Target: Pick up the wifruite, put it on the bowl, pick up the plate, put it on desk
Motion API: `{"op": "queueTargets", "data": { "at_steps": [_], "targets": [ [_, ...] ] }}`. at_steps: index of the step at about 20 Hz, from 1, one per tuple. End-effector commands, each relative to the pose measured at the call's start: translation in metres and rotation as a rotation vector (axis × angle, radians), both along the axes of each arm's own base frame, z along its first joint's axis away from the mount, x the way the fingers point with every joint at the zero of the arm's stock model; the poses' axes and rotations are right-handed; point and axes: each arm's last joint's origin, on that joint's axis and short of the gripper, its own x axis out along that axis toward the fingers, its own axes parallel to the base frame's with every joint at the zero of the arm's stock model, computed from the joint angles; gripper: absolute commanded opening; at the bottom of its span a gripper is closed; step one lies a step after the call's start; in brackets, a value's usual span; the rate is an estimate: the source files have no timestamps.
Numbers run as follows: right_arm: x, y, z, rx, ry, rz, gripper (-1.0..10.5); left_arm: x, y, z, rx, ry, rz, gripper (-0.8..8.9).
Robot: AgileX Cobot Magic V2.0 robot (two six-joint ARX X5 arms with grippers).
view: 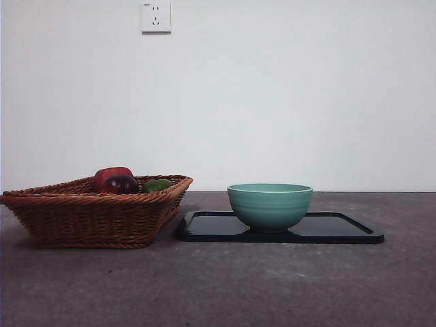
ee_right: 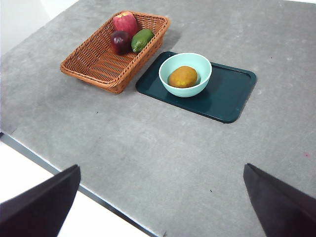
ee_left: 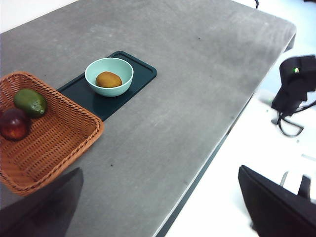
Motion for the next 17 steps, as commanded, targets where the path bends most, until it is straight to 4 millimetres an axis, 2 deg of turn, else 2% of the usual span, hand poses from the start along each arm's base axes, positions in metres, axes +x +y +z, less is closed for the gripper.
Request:
{"op": "queueTargets", "data": {
  "at_steps": [1,4,8,13,17],
  "targets": [
    [-0.005,-0.002,-0.004,-0.027,0.061,0.007,5.9,0.001,-0.002,0.008,-0.106,0.033,0.037,5.0],
    [-0.004,-0.002,-0.004,-0.028,0.06,0.005,5.9,0.006,-0.008,0.015,-0.185,0.029,0.052,5.0],
    [-0.004,-0.002,-0.004,-0.027,0.061,0.005,5.9,0.02,-0.03,0.026,-0.238,0.01,0.053,5.0],
    [-0.004,-0.002,-0.004,-0.027,0.06,0.005,5.9,0.057,-0.084,0.038,-0.28,-0.016,0.051,5.0],
    [-0.005,-0.002,-0.004,-0.027,0.06,0.005,5.9,0.095,-0.142,0.024,-0.221,0.055,0.069,5.0]
  ]
}}
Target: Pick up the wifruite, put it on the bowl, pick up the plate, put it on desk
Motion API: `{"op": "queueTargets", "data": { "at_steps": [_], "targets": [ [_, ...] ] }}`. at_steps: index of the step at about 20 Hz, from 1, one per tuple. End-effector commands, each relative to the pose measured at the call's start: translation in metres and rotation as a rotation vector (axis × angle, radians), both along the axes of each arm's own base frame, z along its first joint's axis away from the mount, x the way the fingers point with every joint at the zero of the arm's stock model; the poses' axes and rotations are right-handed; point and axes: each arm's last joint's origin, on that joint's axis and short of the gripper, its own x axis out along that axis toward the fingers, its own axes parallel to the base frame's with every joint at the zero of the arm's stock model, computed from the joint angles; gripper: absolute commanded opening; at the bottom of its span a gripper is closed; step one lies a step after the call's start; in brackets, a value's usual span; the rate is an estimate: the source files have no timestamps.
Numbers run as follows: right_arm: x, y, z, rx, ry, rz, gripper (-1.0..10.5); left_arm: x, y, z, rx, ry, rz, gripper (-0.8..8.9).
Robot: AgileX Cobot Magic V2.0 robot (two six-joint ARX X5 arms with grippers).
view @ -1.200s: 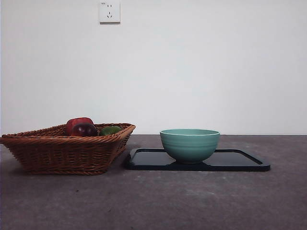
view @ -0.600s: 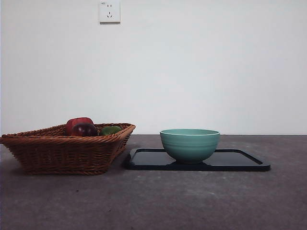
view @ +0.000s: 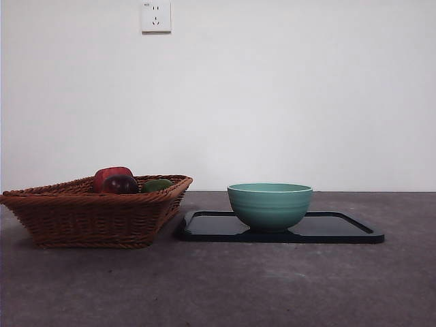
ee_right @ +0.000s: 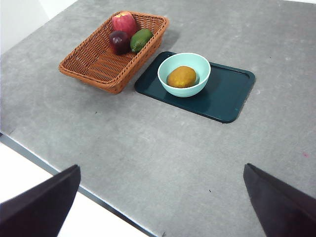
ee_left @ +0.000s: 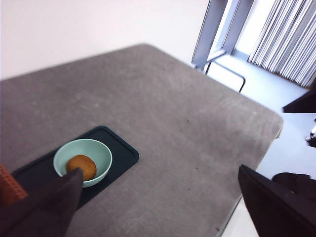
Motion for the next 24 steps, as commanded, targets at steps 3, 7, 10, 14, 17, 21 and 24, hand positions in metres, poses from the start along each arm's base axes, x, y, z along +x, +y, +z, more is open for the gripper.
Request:
{"op": "queueTargets", "data": {
  "at_steps": [3,7,10,14,17,21,24],
  "targets": [
    [-0.005,-0.002,-0.004,-0.025,0.061,0.009,5.9,0.041,-0.06,-0.027,0.066,0.163,0.041,5.0],
    [-0.005,-0.002,-0.004,-0.025,0.061,0.008,5.9,0.085,-0.109,-0.053,0.218,0.309,0.072,5.0],
    [-0.005,-0.002,-0.004,-0.024,0.061,0.009,5.9,0.117,-0.144,-0.066,0.327,0.386,0.089,5.0],
    [-0.005,-0.002,-0.004,-0.024,0.061,0.008,5.9,0.159,-0.179,-0.079,0.446,0.478,0.127,5.01],
    [-0.005,-0.002,-0.004,-0.024,0.061,0.008,5.9,0.191,-0.197,-0.085,0.491,0.522,0.16,5.05],
    [-0.005,-0.002,-0.004,-0.025,0.061,0.008,5.9,0.227,-0.207,-0.107,0.534,0.577,0.208,5.08],
    [-0.005,-0.002,-0.004,-0.025,0.061,0.008,5.9,0.252,-0.208,-0.13,0.552,0.612,0.244,5.09]
  ]
}}
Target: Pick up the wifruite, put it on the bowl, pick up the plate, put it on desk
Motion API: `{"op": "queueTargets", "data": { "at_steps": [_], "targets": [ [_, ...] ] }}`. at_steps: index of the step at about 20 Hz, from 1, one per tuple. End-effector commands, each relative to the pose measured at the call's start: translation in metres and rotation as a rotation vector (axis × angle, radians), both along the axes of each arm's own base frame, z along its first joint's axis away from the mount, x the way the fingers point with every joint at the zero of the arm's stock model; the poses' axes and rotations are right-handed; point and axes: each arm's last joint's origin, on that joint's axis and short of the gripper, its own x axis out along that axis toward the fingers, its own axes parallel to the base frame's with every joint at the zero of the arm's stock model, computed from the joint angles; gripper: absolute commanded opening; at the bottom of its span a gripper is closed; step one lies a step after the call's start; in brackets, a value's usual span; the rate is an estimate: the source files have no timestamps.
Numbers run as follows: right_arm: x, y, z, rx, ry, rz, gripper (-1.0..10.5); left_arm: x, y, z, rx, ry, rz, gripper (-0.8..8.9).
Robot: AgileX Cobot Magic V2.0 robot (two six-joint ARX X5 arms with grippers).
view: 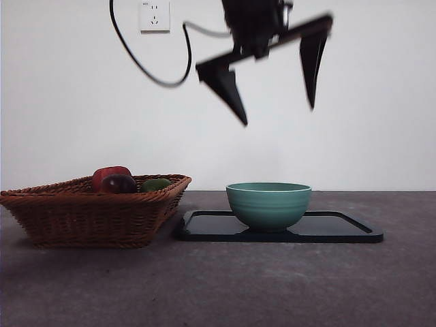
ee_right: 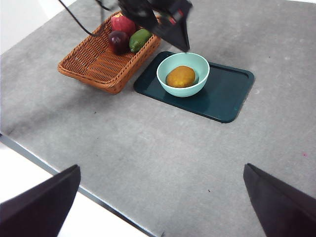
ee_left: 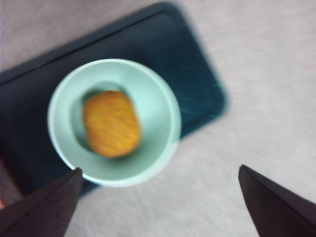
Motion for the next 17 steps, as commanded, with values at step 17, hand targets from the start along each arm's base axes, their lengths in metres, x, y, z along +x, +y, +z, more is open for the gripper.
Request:
{"op": "queueTargets", "data": {
  "at_steps": [17],
  "targets": [
    [-0.005,-0.002,-0.004,-0.025,0.061,0.008,5.9,0.05,-0.018,-0.087,0.038,0.064,0.037,5.04]
  ]
}}
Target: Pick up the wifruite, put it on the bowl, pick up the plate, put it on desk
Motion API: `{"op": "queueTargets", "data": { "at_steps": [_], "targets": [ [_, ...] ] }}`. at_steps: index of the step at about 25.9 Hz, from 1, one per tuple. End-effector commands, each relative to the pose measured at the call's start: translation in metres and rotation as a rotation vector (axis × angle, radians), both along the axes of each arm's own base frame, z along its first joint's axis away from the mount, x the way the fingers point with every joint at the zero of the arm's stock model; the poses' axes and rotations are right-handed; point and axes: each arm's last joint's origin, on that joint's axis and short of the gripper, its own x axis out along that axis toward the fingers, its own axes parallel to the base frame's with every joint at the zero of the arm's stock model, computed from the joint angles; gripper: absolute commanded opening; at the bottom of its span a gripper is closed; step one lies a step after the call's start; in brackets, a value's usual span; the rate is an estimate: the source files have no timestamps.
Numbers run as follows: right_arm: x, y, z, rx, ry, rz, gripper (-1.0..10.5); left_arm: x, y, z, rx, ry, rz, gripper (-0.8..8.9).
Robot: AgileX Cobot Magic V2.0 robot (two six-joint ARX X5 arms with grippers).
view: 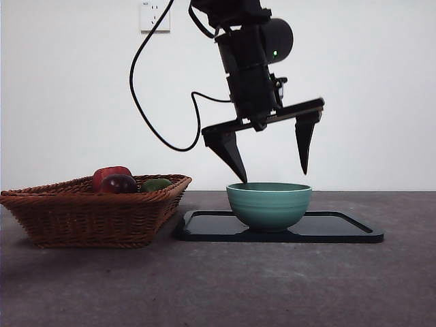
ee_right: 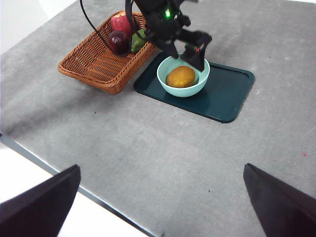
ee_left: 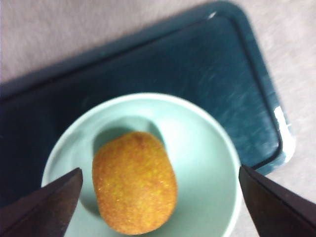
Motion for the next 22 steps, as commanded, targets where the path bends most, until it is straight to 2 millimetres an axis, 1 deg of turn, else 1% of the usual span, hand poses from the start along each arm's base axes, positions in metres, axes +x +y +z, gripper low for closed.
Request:
{"op": "queueTargets", "data": {
  "at_steps": [1,6,22],
  "targets": [
    [-0.005,-0.002,-0.004,-0.025,0.061,0.009,5.9,0.001,-0.008,-0.019,0.032,0.027,-0.011,5.04],
    [-0.005,-0.002,-0.004,-0.025,0.061,0.009,5.9,0.002,-0.012,-0.035,0.067,0.049,-0.012,5.03],
    [-0.005,-0.002,-0.004,-0.025,0.06,0.008,5.9,0.002,-0.015,-0.036,0.102,-0.007,-0.011,4.85]
  ]
}}
